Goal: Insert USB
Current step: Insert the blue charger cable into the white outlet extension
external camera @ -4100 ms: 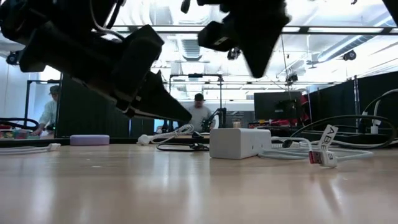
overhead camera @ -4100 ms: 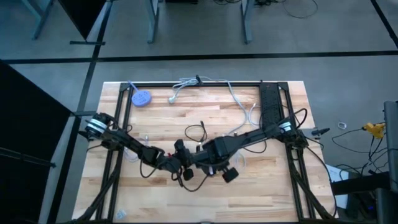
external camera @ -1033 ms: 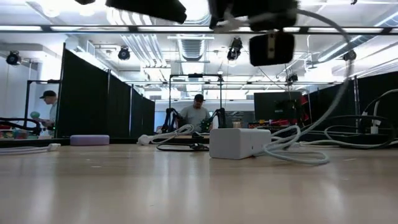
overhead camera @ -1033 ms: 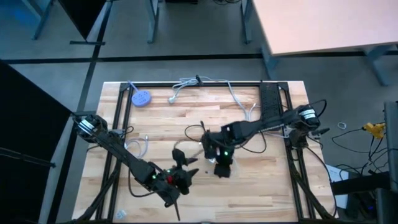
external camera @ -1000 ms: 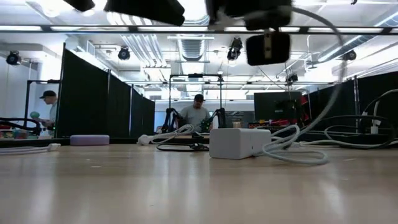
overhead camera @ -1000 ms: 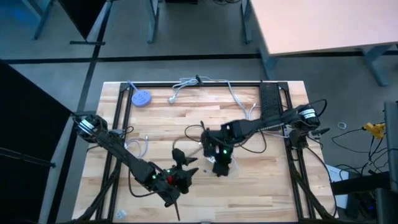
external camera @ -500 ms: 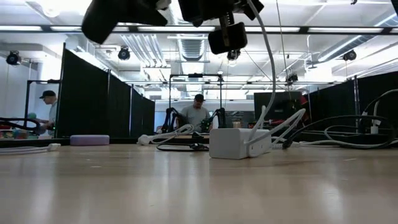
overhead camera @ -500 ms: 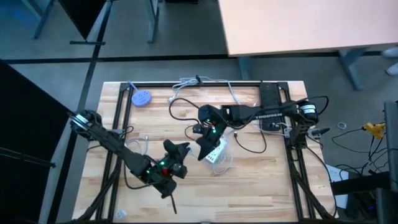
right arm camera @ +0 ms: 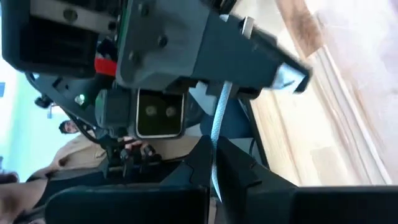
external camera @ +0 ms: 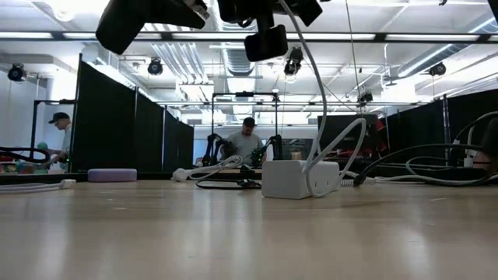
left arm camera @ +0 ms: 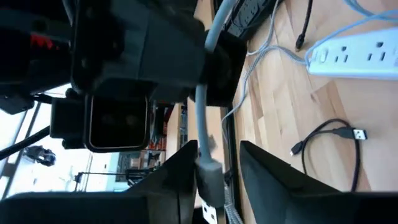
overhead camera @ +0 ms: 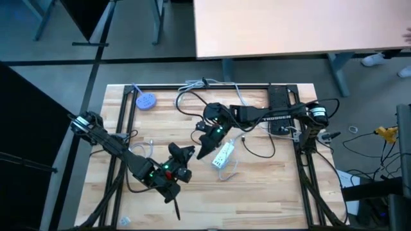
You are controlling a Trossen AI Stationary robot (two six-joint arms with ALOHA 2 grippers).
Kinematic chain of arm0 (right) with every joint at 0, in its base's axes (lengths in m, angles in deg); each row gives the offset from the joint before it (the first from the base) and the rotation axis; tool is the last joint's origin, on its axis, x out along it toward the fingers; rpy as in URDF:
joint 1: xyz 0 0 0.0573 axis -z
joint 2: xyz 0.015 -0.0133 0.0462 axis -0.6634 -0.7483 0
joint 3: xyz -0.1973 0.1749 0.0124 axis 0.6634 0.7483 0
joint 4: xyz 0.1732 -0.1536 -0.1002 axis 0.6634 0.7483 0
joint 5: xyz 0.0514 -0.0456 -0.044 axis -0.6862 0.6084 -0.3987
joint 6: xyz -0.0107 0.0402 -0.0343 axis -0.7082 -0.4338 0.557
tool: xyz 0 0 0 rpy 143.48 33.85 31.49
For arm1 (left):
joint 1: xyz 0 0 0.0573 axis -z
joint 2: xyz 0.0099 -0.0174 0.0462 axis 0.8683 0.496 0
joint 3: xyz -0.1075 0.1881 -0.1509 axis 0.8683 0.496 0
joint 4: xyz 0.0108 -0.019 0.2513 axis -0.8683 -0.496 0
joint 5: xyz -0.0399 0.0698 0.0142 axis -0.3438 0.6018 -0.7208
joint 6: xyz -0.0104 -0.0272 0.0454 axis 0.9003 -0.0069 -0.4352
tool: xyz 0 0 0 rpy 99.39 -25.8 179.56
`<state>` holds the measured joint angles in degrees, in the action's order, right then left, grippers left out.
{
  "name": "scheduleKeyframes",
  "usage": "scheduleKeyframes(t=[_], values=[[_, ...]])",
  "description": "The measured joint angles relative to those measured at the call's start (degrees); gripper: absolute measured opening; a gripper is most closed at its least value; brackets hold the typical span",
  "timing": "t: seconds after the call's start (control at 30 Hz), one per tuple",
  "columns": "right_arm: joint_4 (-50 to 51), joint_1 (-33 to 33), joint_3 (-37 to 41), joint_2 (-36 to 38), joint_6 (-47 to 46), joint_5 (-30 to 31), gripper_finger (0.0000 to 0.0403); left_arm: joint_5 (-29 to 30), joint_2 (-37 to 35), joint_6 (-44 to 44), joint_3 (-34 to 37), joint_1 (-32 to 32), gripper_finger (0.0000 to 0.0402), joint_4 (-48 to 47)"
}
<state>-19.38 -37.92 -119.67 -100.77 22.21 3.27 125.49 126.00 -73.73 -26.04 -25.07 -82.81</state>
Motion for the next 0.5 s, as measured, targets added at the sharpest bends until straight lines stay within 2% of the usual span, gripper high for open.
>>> scheduleKeyframes(t=[0.2, 0.37, 0.5], values=[[0.0, 0.5, 0.0, 0.0, 2.0, 0.5, 0.0, 0.1, -0.3, 0.2, 0.0, -0.1, 0.0069, 1.5], [0.1, 0.9, 0.0, 0.0, 2.7, 1.8, 0.0, 0.2, -0.3, 0.4, -0.1, -0.1, 0.0013, 1.6], [0.1, 1.3, 0.0, 0.0, 4.7, 1.8, 0.0, 1.2, -0.3, 1.3, -0.1, -0.2, 0.0006, 1.9]])
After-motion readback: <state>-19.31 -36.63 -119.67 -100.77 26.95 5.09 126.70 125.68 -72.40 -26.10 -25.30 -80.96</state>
